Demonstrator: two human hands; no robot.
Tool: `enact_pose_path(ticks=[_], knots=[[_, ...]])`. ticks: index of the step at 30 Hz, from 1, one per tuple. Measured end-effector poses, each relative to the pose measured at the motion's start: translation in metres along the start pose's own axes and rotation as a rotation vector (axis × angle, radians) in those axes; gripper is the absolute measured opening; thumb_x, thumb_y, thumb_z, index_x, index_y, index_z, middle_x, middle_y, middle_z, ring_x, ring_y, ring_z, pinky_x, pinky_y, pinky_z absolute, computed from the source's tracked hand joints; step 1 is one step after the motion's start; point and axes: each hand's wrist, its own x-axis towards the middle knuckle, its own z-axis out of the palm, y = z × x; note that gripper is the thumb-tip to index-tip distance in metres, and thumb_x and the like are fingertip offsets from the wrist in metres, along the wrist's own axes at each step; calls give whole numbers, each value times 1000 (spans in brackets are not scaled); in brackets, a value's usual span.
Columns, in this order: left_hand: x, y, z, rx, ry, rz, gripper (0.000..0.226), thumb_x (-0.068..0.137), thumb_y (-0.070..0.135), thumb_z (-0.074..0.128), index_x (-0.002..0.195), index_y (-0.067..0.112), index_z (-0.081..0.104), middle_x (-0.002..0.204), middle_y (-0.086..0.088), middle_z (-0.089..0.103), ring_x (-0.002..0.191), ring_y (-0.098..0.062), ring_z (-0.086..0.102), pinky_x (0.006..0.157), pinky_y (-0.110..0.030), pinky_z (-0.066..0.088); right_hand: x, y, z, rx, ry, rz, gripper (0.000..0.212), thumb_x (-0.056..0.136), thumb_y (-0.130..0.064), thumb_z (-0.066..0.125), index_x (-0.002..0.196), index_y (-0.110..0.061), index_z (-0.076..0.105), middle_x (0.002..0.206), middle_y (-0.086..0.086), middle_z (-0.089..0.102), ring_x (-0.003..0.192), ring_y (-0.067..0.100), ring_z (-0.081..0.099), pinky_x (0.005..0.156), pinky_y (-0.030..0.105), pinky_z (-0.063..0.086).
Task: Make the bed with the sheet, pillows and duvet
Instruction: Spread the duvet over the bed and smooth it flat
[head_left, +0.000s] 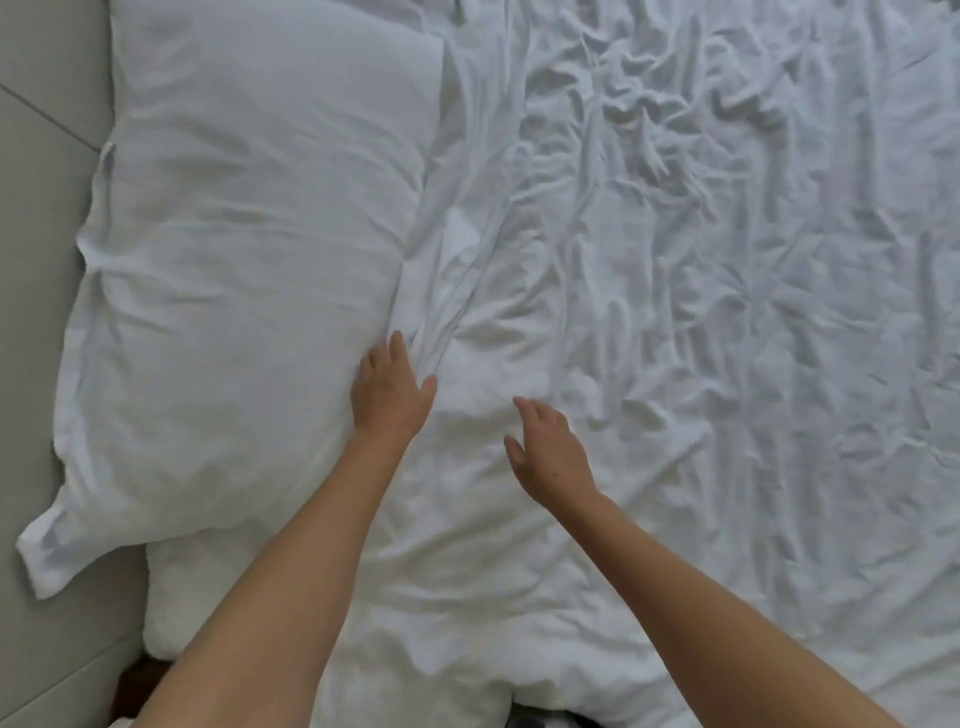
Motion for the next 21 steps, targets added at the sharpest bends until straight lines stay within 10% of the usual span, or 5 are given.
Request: enact_pose_path(ticks=[3,7,13,17,21], knots=[[23,11,32,60,48,6,89,84,50,63,149,7,20,135,-19,42,120,-35,45,101,-42,38,15,-4,12,58,18,43,53,100,-27,44,148,-16,27,151,4,33,137,21,31,103,33,35],[35,20,30,-38,83,43,47,96,29,52,139,11,41,109,-22,63,97,-39,61,79,-43,46,8,3,26,95,20,93,49,99,-26,45,146,-17,34,148,1,38,135,19,35,102,29,35],[0,-53,-34,-644,621,-233,31,94,25,56,113,2,65,103,-27,68,92,-43,63,73,-40,45,-2,-18,31,287,188,141,34,99,-21,45,132,-18,51,128,-3,54,118,15,50,85,21,36],[9,-98,-30,-833,385,-587,35,99,23,45,121,1,59,123,-23,61,114,-39,55,89,-38,42,18,-43,27,288,118,127,42,98,-21,46,139,-18,43,139,0,47,123,18,47,92,26,36],[1,-111,-33,-1006,220,-441,52,100,44,39,132,6,55,133,-16,57,125,-30,51,104,-36,40,36,-61,34,224,34,141,48,98,-27,45,144,-15,36,144,9,40,120,25,50,90,30,38]])
